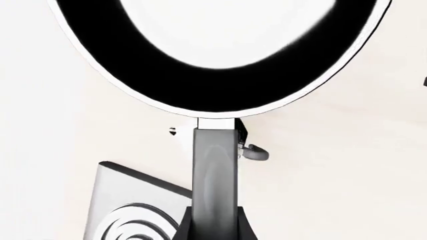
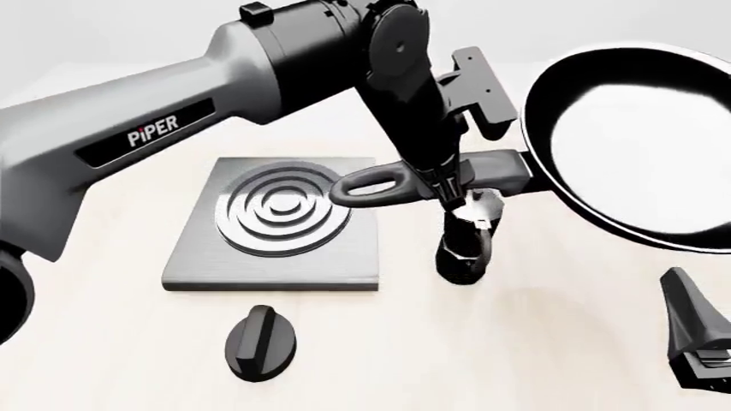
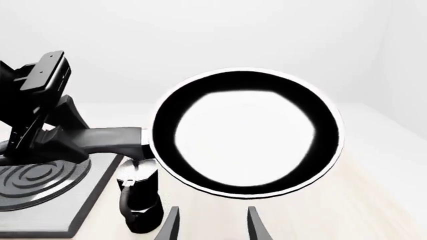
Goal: Put the frying pan on the stove.
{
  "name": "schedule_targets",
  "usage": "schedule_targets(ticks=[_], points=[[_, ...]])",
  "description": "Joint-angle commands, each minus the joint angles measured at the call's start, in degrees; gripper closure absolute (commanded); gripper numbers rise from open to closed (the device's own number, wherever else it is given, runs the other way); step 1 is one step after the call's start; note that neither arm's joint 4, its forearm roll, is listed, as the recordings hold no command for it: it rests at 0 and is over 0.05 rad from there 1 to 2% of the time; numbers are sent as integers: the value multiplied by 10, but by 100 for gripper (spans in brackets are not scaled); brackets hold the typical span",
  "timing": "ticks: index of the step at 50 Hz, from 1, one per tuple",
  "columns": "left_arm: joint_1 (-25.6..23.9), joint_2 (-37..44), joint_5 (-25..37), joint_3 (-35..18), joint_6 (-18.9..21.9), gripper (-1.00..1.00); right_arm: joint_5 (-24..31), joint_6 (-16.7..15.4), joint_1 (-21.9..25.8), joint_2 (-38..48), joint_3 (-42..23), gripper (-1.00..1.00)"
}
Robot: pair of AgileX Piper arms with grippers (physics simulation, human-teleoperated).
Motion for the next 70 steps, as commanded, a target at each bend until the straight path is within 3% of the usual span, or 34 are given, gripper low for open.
schedule_targets(ticks=[1,7,8,11,16,27,33,34,36,39,52,58,65,66,68,70], points=[[28,-11,-9,-44,22,100,0,0,0,0,0,-100],[34,-14,-5,-49,14,100,0,0,0,0,0,-100],[48,-21,-22,-41,32,100,0,0,0,0,0,-100],[34,-18,-4,-53,-1,100,0,0,0,0,0,-100],[62,-12,-6,-61,-9,100,0,0,0,0,0,-100],[91,-43,-12,-14,-34,100,0,0,0,0,0,-100],[105,-57,-5,-13,-64,100,0,0,0,0,0,-100],[97,-61,-3,-16,-84,100,0,0,0,0,0,-100],[120,-65,-4,-13,-71,100,0,0,0,0,0,-100],[116,-78,-3,-1,-94,100,0,0,0,0,0,-100],[174,-125,-30,76,-105,100,0,0,0,0,0,-100],[187,-144,-22,93,-135,100,0,0,0,0,0,-100],[216,-168,-34,148,-154,100,0,0,0,0,0,-100],[207,-174,-33,152,-179,100,0,0,0,0,0,-100],[228,-186,-38,172,-163,100,0,0,0,0,0,-100],[226,-199,-40,191,-174,100,0,0,0,0,0,-100]])
